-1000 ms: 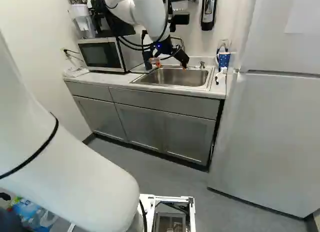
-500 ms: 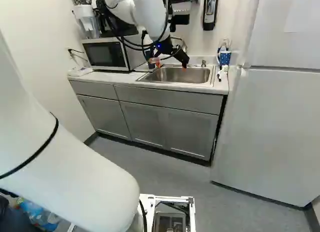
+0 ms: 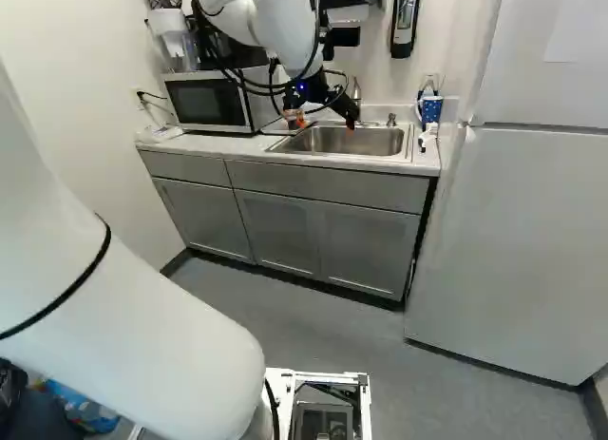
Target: Rinse the cup and place it in the tray
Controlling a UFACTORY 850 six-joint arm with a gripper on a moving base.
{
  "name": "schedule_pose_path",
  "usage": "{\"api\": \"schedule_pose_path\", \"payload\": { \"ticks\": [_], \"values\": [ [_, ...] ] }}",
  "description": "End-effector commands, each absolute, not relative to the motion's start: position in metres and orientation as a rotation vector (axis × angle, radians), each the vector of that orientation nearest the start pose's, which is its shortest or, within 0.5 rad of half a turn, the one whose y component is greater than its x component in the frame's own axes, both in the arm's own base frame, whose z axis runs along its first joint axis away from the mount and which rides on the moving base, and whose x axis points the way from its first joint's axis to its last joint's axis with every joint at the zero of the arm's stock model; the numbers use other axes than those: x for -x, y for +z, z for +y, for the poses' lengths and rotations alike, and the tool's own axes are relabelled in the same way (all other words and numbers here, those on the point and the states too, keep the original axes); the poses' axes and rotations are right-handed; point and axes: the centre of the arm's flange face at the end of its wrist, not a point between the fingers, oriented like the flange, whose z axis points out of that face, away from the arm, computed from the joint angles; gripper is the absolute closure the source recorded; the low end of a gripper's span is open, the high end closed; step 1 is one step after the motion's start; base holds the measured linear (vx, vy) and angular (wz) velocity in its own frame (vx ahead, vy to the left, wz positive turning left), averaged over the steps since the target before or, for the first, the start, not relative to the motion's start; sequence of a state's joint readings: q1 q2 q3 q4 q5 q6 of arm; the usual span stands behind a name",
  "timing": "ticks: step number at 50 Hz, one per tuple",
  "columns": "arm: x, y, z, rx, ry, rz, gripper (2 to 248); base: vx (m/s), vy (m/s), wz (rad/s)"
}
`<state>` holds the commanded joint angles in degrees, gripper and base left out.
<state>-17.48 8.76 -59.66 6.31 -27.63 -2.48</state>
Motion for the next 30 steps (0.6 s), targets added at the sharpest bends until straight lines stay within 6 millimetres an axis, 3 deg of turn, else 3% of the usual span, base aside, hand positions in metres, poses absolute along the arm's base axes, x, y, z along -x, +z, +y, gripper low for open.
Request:
{"api": "schedule_pose_path", "payload": {
  "ticks": [30],
  "values": [
    [-0.4313, 0.6644, -0.1310, 2.937, -1.113, 0.505, 3, 0.000, 0.000, 0.000]
  ]
}}
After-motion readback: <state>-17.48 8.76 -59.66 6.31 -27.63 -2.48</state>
